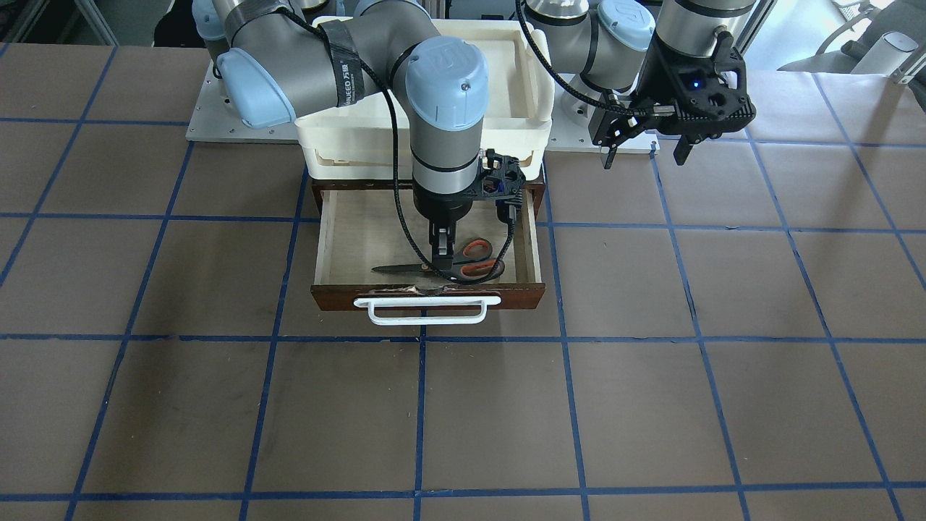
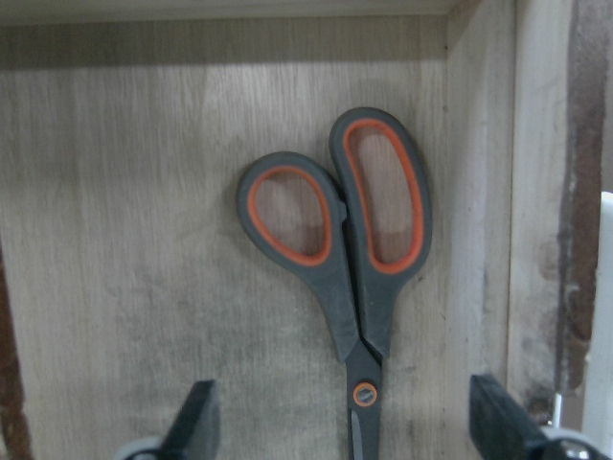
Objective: Put scissors in drawer and close it
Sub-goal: 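Lower the scissors into the drawer and open the right gripper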
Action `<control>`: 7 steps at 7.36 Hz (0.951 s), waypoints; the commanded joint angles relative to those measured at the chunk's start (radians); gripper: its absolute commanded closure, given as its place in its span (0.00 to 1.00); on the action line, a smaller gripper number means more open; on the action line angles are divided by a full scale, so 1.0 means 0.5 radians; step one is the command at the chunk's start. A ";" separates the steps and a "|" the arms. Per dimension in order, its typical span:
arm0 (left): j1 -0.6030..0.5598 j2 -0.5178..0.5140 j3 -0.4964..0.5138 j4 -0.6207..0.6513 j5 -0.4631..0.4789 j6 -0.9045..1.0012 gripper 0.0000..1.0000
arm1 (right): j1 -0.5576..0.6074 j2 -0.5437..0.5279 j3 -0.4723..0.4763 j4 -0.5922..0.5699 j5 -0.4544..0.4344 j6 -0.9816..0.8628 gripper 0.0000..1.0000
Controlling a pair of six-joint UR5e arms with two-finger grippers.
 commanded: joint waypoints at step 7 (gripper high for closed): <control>0.079 -0.046 0.090 0.001 0.004 0.244 0.00 | -0.391 -0.450 -0.068 0.136 -0.042 1.058 0.00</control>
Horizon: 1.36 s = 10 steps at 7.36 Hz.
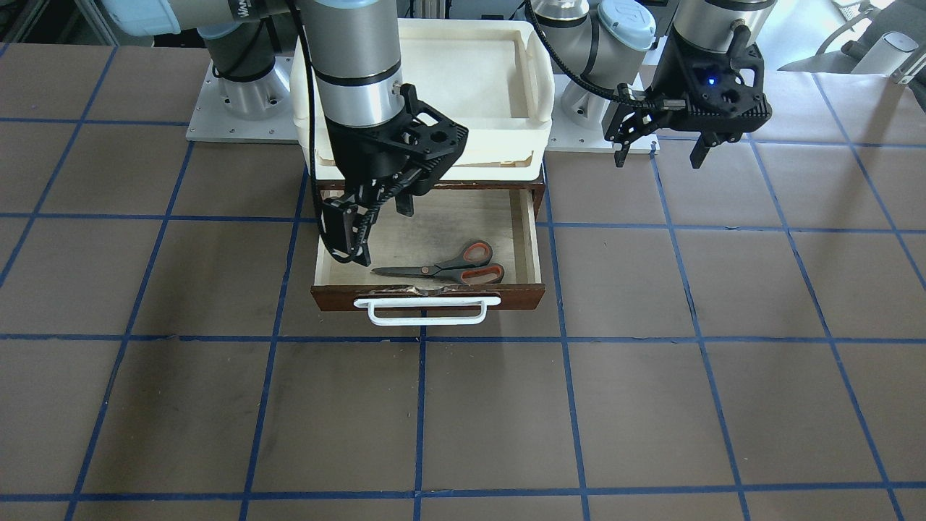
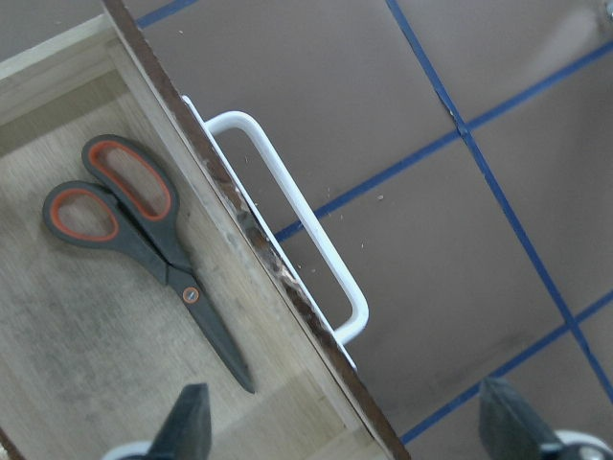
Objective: Put scissors in drawer and close it
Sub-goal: 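Raise the right gripper away from the drawer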
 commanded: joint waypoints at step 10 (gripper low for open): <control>-0.318 -0.636 0.408 0.401 -0.097 -0.509 0.00 | -0.570 -0.516 0.008 0.587 0.037 1.380 0.00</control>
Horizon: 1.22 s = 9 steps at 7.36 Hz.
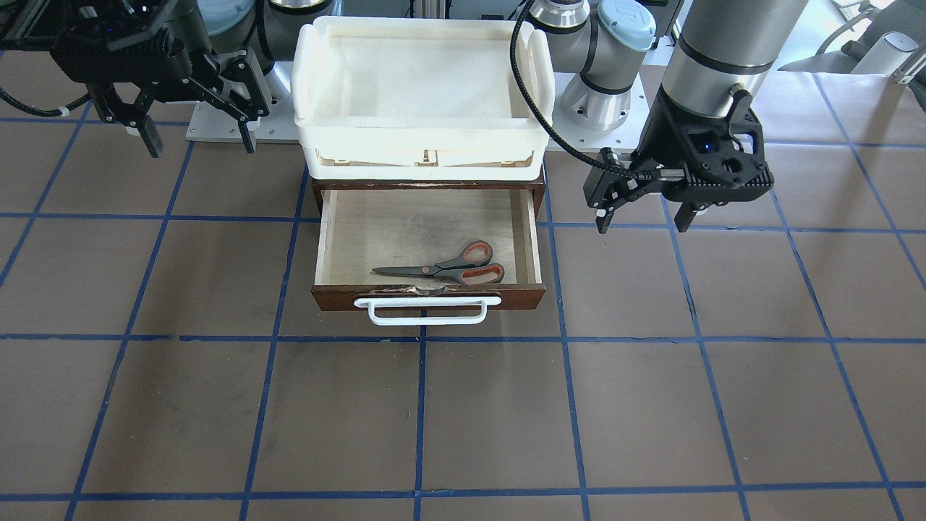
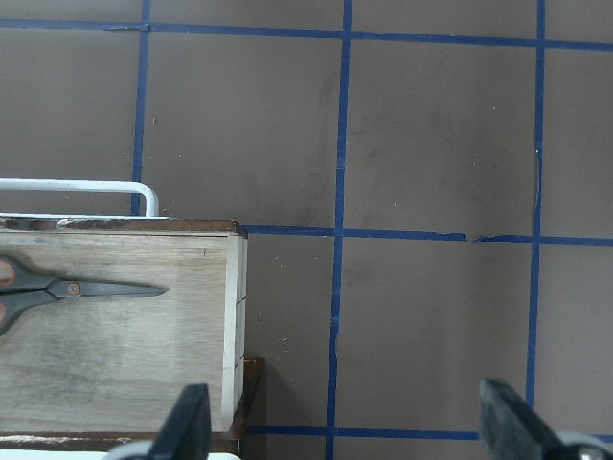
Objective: Put scissors in drawer and close it
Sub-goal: 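Raise the right gripper away from the drawer, then move the left gripper over the drawer's white handle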
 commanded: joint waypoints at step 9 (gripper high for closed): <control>-0.399 -0.816 0.218 0.491 -0.015 -0.274 0.00 | -0.007 -0.034 0.003 -0.025 -0.013 0.071 0.00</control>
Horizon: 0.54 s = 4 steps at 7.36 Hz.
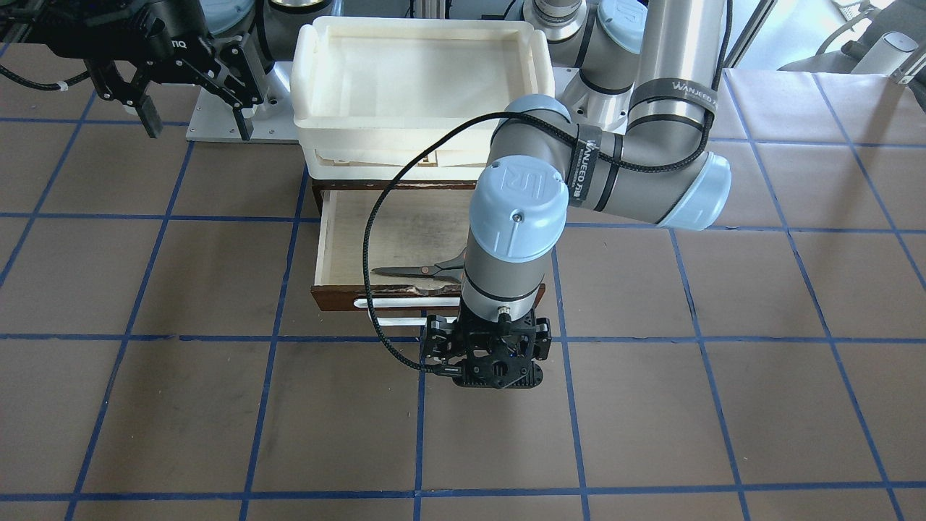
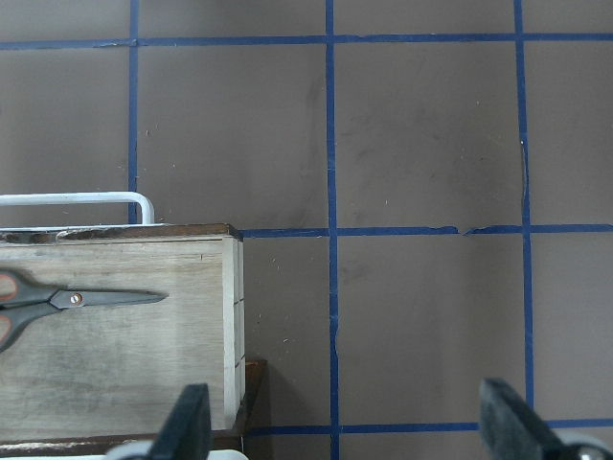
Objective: Put scissors in drawer and close it
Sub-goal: 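Move the left gripper over the drawer's white handle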
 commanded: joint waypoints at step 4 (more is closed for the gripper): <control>-0.024 -0.086 0.004 -0.219 -0.012 -0.020 0.00 | 0.000 0.000 0.001 -0.014 0.002 0.003 0.00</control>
